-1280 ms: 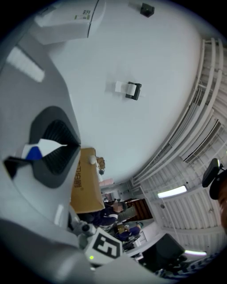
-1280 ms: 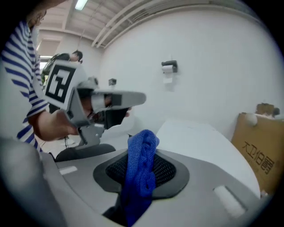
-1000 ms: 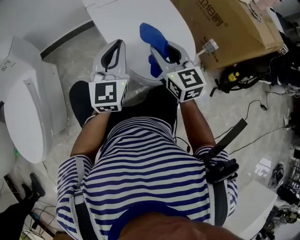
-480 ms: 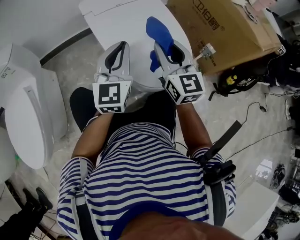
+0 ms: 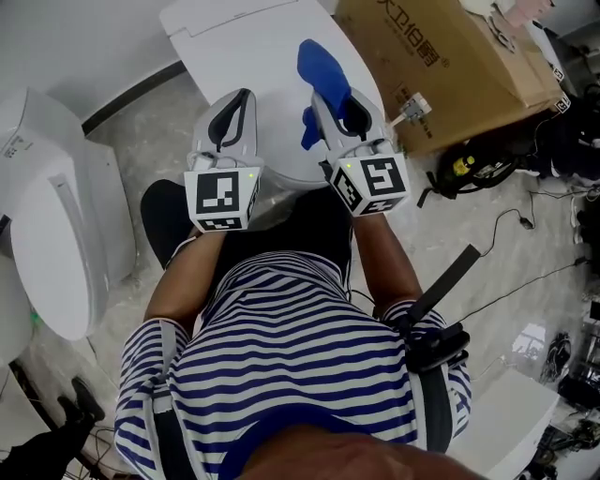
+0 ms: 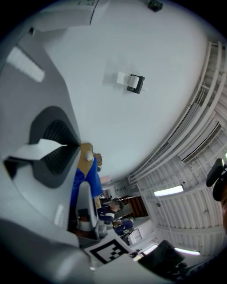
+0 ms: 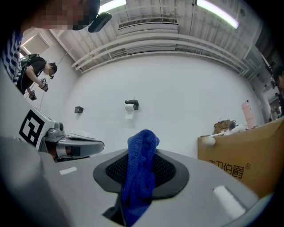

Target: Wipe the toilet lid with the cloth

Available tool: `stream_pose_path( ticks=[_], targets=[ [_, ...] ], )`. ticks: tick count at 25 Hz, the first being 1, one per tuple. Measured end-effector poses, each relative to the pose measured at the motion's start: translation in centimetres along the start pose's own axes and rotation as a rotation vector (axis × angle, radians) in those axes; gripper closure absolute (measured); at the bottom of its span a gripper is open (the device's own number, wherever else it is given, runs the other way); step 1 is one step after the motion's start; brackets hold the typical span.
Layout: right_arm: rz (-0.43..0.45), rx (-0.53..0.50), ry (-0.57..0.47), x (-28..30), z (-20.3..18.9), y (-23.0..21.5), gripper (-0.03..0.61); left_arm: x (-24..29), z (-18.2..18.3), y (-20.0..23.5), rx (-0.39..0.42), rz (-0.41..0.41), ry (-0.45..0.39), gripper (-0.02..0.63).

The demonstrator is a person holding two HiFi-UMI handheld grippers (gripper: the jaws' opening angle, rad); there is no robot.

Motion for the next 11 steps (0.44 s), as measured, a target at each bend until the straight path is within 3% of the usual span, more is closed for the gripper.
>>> stream_pose_path(
  ticks=[11],
  targets=[
    [0.003,-0.014,-0.010,-0.11,-0.10,0.14,0.459,-0.04,-0.04,-0.21,0.005,-0.004,-0.003,0.611]
  ],
)
Point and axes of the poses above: the fingertips, and each gripper's own axes: x forward along the fingers, y to its left, z out of its top, the point moved 10 cm from there along -x, backward along the fingers, and after that the axes turned 12 degrees about x, right-handed, at the moved point
